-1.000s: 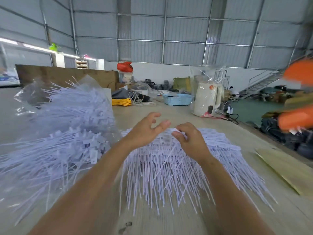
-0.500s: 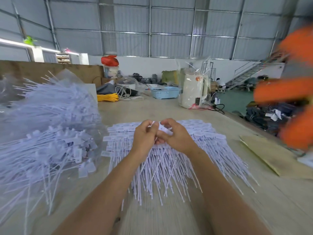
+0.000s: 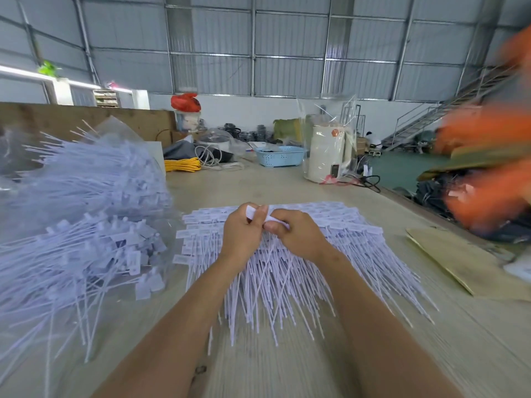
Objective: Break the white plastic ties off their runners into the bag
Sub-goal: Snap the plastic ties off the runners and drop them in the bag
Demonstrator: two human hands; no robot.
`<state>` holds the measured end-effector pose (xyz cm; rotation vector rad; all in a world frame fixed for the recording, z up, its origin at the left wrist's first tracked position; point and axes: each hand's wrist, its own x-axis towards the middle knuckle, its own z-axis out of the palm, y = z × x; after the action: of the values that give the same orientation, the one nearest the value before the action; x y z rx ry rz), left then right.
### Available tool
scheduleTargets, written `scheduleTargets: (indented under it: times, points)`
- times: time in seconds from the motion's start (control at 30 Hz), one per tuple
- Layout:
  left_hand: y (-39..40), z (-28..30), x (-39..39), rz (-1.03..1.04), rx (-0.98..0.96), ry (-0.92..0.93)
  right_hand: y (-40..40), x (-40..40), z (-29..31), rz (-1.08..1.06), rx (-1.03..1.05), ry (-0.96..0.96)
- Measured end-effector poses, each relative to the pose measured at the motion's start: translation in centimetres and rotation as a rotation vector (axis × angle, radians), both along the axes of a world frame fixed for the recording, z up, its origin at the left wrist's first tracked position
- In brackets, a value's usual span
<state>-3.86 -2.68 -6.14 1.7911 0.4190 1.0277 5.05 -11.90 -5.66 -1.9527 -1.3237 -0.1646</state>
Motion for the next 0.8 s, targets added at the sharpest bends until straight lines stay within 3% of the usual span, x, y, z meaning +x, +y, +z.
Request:
scheduleTargets:
  times: [0.17,0.27,0.37,0.43,0.5,0.57,0.67,0.8]
  points:
    - [0.1,0.1,0.1,0.109,0.14,0.004,0.3,-0.4,0.1,-0.125,-0.017,-0.245]
    - [0.4,0.2,0.0,0.172,0.309,0.134,0.2,-0.3,-0.2,-0.196,-0.082,-0.402]
    - [0.1,0.8,0.1,0.216,0.406,0.259,0.2,-0.4,-0.1,-0.211,-0.068,-0.428]
    - [0.2,1.4,0.0,0.13,0.195,0.249,0.1,-0.2,0.1,-0.215,-0.038,-0.413]
    - [1.1,2.1,-0.8,-0.118,-0.338,0.124,-0.7,0.7,0.2,-0.28,-0.038,-0.355]
    - [2.5,2.4,-1.9,-0.296,-0.738,-0.028,-2.3,2.1,0.3,-0.323,0.126,-0.088]
    - [3.3,1.6,-2.1,-0.264,-0.754,-0.115,-3.0,2.5,0.6,-0.23,0.484,0.284]
    - [2.1,0.8,-1.2,-0.23,-0.698,-0.098,-2.2,1.1,1.6,-0.097,0.471,0.307]
